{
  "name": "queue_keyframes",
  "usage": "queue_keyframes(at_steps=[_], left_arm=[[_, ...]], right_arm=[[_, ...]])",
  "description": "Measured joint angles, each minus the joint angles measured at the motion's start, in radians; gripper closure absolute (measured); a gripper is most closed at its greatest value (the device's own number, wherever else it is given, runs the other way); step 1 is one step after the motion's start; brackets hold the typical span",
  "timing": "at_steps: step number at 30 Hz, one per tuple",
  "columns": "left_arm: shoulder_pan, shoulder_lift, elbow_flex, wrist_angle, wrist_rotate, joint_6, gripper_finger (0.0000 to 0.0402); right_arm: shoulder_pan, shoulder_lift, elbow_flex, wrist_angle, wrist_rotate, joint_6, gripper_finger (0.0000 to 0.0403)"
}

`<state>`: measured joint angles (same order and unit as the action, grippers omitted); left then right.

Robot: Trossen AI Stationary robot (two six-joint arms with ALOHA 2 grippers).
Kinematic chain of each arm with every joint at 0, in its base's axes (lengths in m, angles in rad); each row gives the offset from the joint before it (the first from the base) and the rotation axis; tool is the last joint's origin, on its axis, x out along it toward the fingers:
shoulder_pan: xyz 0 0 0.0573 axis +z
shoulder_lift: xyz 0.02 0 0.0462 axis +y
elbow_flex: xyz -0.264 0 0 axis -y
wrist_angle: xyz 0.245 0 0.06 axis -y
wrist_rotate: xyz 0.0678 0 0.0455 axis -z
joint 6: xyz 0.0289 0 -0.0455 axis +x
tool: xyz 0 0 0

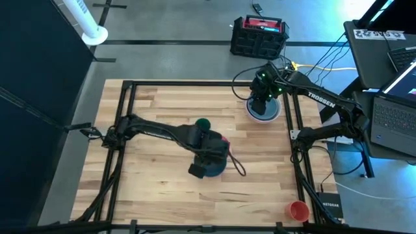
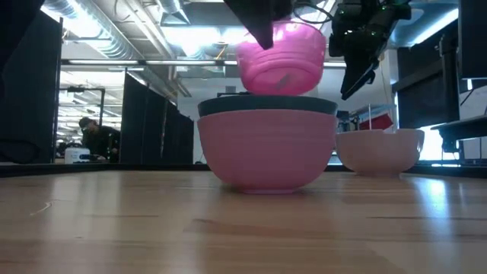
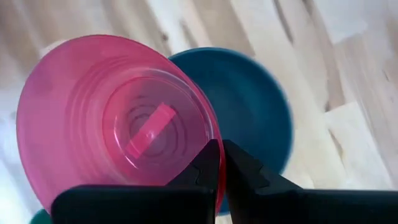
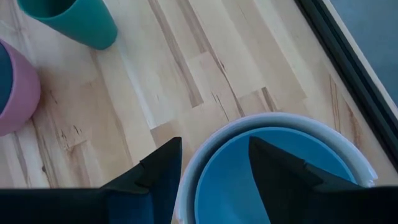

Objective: Nest bowls inside each other
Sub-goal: Stack to the pink bowl on top of the blue bowl

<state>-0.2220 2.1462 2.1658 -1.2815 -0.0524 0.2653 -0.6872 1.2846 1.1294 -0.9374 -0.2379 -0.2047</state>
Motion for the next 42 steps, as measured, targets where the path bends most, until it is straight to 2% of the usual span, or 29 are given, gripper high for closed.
queue_keyframes(at_steps=[3,20,33,42], left_arm=[[-0.021,0.015,-0.002,0.001,0.023,0.004,0.0401],[-0.034,0.040,-0.228,0.169,0.045,0.002,0.0401],[-0.031,-0.002,-0.195,0.133,0.042,-0.037,0.0401],[-0.030,-0.001,-0.195,0.122,0.043,-0.024,0.0351]], right_arm=[[0.000,0.000,0.000,-0.012,0.000,0.002,0.0228],[0.000,0.000,0.000,-0.042,0.000,-0.001,0.0228],[0.000,0.000,0.000,-0.036,0.000,-0.006,0.0228],[0.000,0.000,0.000,-0.032,0.001,-0.006,0.0228]])
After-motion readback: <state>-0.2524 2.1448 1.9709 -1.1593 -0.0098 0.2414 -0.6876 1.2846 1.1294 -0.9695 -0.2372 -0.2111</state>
